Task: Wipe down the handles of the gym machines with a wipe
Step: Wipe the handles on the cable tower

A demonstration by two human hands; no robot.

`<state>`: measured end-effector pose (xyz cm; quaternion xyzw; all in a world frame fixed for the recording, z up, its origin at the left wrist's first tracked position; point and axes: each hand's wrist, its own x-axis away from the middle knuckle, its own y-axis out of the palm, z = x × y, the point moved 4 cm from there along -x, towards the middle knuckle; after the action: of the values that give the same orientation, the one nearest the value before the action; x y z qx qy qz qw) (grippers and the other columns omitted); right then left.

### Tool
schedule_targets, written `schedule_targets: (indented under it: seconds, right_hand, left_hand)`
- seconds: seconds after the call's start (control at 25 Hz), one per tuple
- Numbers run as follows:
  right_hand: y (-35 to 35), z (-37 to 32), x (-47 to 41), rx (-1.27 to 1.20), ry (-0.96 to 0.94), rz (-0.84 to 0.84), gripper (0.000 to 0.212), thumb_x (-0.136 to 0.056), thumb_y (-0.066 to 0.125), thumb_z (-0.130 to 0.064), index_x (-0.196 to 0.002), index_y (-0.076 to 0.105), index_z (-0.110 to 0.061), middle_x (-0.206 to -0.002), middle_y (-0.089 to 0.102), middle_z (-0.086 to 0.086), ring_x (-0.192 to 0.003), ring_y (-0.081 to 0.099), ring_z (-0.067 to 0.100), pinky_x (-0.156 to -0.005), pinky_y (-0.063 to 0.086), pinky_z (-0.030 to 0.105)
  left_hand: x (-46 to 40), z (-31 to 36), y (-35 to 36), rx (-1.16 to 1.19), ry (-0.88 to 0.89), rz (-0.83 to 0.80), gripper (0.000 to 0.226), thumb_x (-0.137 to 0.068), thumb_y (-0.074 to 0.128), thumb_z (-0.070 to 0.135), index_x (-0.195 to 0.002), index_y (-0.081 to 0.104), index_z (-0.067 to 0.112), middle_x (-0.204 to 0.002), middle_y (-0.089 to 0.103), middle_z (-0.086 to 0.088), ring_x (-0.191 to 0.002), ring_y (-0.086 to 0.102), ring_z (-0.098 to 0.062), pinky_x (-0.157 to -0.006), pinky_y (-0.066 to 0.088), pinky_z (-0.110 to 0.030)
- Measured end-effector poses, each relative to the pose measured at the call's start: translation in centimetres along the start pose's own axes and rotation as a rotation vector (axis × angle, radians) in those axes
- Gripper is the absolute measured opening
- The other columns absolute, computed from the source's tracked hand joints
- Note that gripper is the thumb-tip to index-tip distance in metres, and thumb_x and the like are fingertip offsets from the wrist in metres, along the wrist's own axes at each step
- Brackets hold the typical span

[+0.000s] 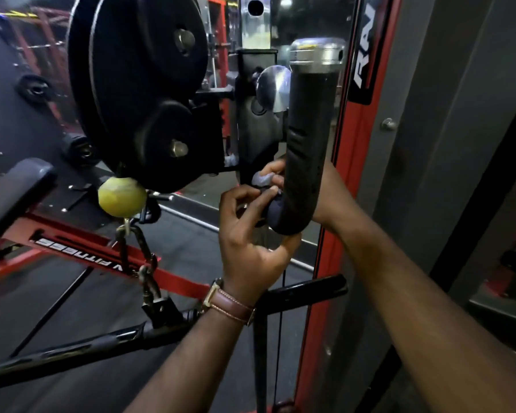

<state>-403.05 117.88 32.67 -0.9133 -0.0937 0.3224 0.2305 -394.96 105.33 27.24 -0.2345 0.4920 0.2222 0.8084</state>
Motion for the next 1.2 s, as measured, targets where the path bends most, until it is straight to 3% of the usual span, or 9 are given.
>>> schedule_targets:
  seconds: [0.04, 0.2, 0.4, 0.48, 0.64, 0.8, 0.88, 1.08, 1.2]
  right_hand:
    - [-0.3, 0.0, 0.1, -0.040, -0.021, -0.021, 0.009, -0.085, 0.074, -0.020, -0.092, 0.076, -0.015, -0.092, 0.076, 0.002, -0.091, 0.072, 0.020, -0.084, 0.057, 0.047]
    - [-1.3, 1.2, 0.9, -0.387, 0.079, -0.228, 0.022, -0.084, 0.066, 0.014, -0.103, 0.072, 0.006, -0.103, 0.074, 0.017, -0.103, 0.070, 0.033, -0.096, 0.054, 0.050]
    - [-0.6, 0.3, 0.4, -0.027, -0.258, 0.127, 0.021, -0.081, 0.062, -0.006, -0.098, 0.074, -0.010, -0.098, 0.073, 0.002, -0.094, 0.069, 0.014, -0.085, 0.056, 0.025]
    - [0.0, 0.7, 1.1, 0.006, -0.274, 0.188, 0.026, -0.084, 0.061, -0.001, -0.105, 0.073, -0.013, -0.102, 0.072, 0.003, -0.097, 0.068, 0.014, -0.084, 0.056, 0.029]
    - [-0.7, 1.7, 3.9, -0.313, -0.083, 0.052, 0.022, -0.087, 0.071, -0.002, -0.106, 0.075, -0.013, -0.100, 0.072, -0.009, -0.093, 0.068, -0.002, -0.082, 0.055, 0.018]
    - [-0.5, 1.7, 2.4, -0.282, -0.138, 0.251, 0.020, -0.086, 0.071, -0.008, -0.102, 0.078, -0.017, -0.098, 0.072, -0.005, -0.089, 0.067, 0.000, -0.080, 0.058, 0.027]
    - [0.1, 1.7, 2.3, -0.298, -0.066, 0.228, 0.022, -0.088, 0.066, -0.007, -0.104, 0.078, -0.017, -0.102, 0.073, -0.004, -0.093, 0.068, 0.003, -0.084, 0.057, 0.032]
    - [-1.0, 1.0, 4.9, -0.405, -0.149, 0.012, 0.015, -0.093, 0.067, -0.011, -0.103, 0.076, -0.017, -0.094, 0.067, -0.015, -0.090, 0.064, -0.005, -0.076, 0.054, 0.016]
    - [-1.0, 0.8, 2.9, -0.302, -0.171, 0.151, 0.015, -0.091, 0.065, -0.011, -0.101, 0.075, -0.017, -0.101, 0.068, -0.004, -0.094, 0.065, 0.008, -0.082, 0.057, 0.034]
  left_hand:
    - [0.2, 0.2, 0.0, -0.021, 0.030, 0.044, 0.049, -0.067, 0.088, 0.017, -0.110, 0.071, 0.002, -0.108, 0.054, -0.018, -0.103, 0.054, -0.020, -0.085, 0.046, -0.021]
    - [0.9, 2.0, 0.0, -0.083, 0.060, 0.130, 0.034, -0.070, 0.084, 0.013, -0.097, 0.073, -0.004, -0.096, 0.057, -0.018, -0.096, 0.053, -0.012, -0.082, 0.043, -0.017]
    - [1.6, 4.9, 0.0, -0.050, -0.042, 0.228, 0.036, -0.079, 0.079, 0.026, -0.096, 0.067, -0.003, -0.092, 0.060, -0.012, -0.087, 0.060, -0.028, -0.075, 0.052, -0.039]
    - [1.6, 5.8, 0.1, -0.035, -0.104, 0.237, 0.033, -0.083, 0.076, 0.027, -0.099, 0.067, 0.000, -0.094, 0.061, -0.010, -0.088, 0.061, -0.030, -0.075, 0.053, -0.045]
    - [1.8, 7.0, 0.2, -0.107, -0.187, 0.285, 0.026, -0.085, 0.075, 0.027, -0.097, 0.068, 0.004, -0.090, 0.060, -0.006, -0.086, 0.059, -0.023, -0.075, 0.050, -0.033]
    - [1.8, 7.6, 0.4, -0.230, -0.191, 0.313, 0.016, -0.086, 0.074, 0.024, -0.097, 0.067, 0.015, -0.088, 0.057, 0.000, -0.082, 0.055, -0.013, -0.074, 0.043, -0.020]
    - [2.0, 7.7, 0.3, -0.268, -0.201, 0.323, 0.017, -0.087, 0.073, 0.026, -0.097, 0.069, 0.013, -0.088, 0.059, 0.000, -0.082, 0.057, -0.014, -0.074, 0.045, -0.020]
    - [2.2, 8.2, 0.6, -0.264, -0.254, 0.325, 0.022, -0.089, 0.071, 0.028, -0.102, 0.072, 0.011, -0.094, 0.066, -0.006, -0.089, 0.065, -0.021, -0.077, 0.053, -0.027]
    - [1.8, 8.8, 0.7, -0.263, -0.306, 0.338, 0.030, -0.089, 0.068, 0.037, -0.099, 0.072, 0.009, -0.090, 0.066, -0.007, -0.083, 0.065, -0.017, -0.071, 0.051, -0.024]
